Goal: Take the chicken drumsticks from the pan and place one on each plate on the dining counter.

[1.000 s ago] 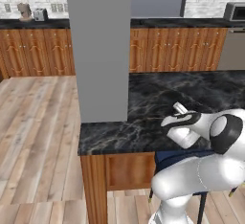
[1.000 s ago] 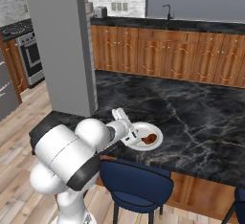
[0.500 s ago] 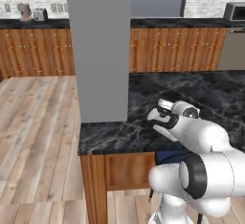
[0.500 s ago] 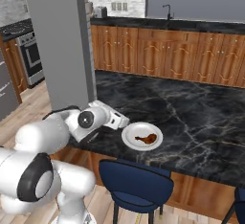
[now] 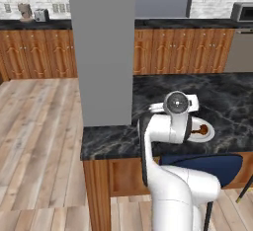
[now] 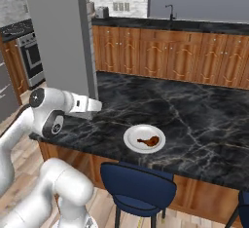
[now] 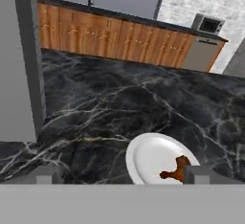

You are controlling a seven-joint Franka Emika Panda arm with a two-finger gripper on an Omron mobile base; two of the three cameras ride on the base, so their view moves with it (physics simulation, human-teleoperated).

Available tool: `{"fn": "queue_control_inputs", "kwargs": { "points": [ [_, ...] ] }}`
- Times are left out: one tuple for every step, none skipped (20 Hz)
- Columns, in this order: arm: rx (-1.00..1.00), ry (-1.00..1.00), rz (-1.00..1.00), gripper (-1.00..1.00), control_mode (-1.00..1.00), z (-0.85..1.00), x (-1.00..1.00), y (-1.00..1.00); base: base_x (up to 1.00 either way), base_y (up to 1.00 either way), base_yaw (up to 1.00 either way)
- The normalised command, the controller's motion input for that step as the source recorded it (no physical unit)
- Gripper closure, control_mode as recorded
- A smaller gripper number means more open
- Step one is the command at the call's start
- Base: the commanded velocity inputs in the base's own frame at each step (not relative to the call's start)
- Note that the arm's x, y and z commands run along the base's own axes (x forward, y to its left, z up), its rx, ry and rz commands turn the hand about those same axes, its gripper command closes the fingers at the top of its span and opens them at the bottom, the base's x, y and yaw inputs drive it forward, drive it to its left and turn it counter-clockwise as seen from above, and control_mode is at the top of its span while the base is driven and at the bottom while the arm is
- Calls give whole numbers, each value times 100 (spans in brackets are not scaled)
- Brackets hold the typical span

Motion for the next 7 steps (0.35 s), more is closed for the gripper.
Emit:
{"fn": "queue_control_inputs", "kwargs": {
  "points": [
    [-26, 38, 23, -100, -100, 21, -100, 53, 0, 0, 0],
    [-17, 25, 21, -100, -100, 0, -100, 34, 0, 0, 0],
    [-7, 10, 16, -100, -100, 0, -100, 4, 0, 0, 0],
    [-3, 3, 16, -100, -100, -9, -100, 0, 0, 0, 0],
    [0, 0, 14, -100, -100, -6, -100, 0, 0, 0, 0],
    [0, 0, 14, -100, -100, -7, -100, 0, 0, 0, 0],
    [0, 0, 13, -100, -100, -14, -100, -11, 0, 0, 0]
  ]
}}
